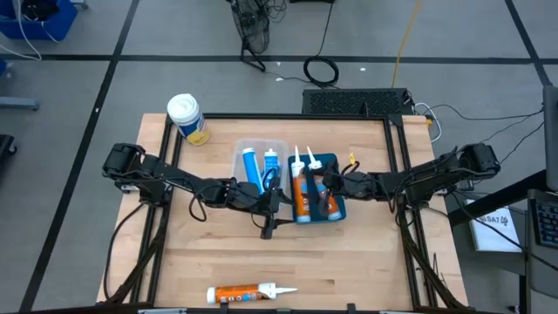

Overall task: Pick & place silicon tubes, Sealant and Lysol wipes
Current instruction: Put the orange sealant into the blue bin

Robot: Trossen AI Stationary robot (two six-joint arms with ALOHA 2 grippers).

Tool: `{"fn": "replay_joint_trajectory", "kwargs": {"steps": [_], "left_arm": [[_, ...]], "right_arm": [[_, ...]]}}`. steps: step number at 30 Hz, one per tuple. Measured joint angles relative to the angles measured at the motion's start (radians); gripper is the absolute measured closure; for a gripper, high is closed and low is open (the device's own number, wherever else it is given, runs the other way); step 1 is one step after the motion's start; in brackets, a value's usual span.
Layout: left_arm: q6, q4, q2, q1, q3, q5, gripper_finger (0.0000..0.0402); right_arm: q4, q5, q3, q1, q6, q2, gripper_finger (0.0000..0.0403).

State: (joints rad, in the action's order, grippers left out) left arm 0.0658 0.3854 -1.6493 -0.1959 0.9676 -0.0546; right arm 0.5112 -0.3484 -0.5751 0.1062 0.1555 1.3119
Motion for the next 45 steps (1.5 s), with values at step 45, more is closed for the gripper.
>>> {"fn": "replay_joint_trajectory", "kwargs": {"steps": [45], "left_arm": [[-0.785, -1.052, -0.397, -0.470, 0.596, 0.219, 0.0158]], "right_arm": [[0.065, 0.372, -0.001, 0.092, -0.034, 0.000, 0.0037]]}}
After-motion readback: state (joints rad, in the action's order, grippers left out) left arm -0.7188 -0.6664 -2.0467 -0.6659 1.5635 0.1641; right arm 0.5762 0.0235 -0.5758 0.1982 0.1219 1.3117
